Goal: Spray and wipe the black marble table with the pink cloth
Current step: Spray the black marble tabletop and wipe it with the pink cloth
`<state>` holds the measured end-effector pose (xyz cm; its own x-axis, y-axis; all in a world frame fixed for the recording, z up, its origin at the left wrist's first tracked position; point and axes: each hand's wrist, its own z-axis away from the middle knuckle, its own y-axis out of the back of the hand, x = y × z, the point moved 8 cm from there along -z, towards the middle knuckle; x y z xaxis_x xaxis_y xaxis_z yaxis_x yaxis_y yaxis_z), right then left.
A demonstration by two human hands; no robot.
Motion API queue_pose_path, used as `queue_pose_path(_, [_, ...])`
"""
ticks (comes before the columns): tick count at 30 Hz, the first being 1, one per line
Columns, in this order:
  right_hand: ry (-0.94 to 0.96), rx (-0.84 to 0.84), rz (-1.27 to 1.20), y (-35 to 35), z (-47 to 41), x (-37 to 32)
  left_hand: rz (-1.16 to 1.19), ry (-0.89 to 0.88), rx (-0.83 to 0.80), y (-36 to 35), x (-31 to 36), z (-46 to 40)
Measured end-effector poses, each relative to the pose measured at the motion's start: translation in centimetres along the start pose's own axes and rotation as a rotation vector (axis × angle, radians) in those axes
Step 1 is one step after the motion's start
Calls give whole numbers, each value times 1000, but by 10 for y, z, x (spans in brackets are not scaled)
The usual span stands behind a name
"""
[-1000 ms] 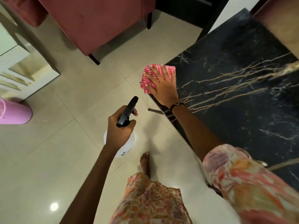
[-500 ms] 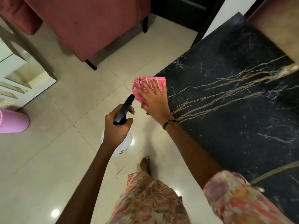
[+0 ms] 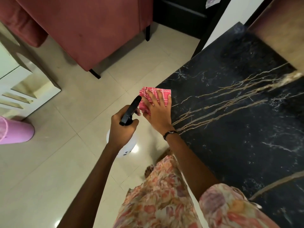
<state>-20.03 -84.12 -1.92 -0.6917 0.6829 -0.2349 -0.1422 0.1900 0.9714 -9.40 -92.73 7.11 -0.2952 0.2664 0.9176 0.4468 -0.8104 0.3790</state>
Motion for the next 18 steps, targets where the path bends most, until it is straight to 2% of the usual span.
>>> queue_pose_path(6, [2,-75,-76,-2,-30,9,-21,80,35,-9,5,-24])
queue_pose_path(9, [14,-101,-67,8,-47,34,-20,52,0,-20,25,-43])
queue_pose_path(14, [-3,-36,-37,42,-82,119,8,-6,-66,-48,50,-81])
queue_pose_path(18, [-118,-55,54,49,-122,215,50,-21,-102,-74,61,-109])
